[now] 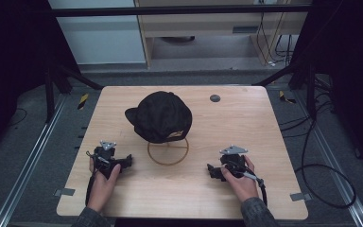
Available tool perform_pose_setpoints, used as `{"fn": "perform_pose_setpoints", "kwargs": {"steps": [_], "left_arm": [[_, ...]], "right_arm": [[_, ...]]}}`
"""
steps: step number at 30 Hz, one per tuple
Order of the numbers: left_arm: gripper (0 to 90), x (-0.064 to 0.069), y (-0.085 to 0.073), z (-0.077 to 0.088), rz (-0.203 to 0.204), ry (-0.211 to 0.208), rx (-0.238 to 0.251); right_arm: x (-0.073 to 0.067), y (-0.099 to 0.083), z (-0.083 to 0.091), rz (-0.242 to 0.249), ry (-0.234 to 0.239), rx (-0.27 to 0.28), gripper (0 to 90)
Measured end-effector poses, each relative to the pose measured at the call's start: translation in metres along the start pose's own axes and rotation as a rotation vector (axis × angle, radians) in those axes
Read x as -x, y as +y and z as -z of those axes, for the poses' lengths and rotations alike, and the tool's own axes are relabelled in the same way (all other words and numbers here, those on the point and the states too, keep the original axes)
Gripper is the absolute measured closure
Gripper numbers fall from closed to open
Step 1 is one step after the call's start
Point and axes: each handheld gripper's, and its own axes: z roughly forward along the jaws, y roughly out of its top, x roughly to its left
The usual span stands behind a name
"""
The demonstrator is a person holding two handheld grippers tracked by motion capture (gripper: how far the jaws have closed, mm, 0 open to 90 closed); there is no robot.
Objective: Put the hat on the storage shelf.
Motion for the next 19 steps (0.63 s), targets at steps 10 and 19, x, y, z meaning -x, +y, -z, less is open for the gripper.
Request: {"fn": "perform_pose_setpoints", "kwargs": {"steps": [10,19], "left_arm": [[0.0,0.0000,0.0000,0.0000,0.000,0.000,0.000],[0.0,0.0001,-0.0001,0.0000,0.000,0.000,0.000]], "right_arm": [[-0.0065,-0.0022,-0.0063,0.036,-0.041,0.016,6.1],[-0.0065,-0.0027,-0.0060,0.033,-0.042,0.014,5.6]]}}
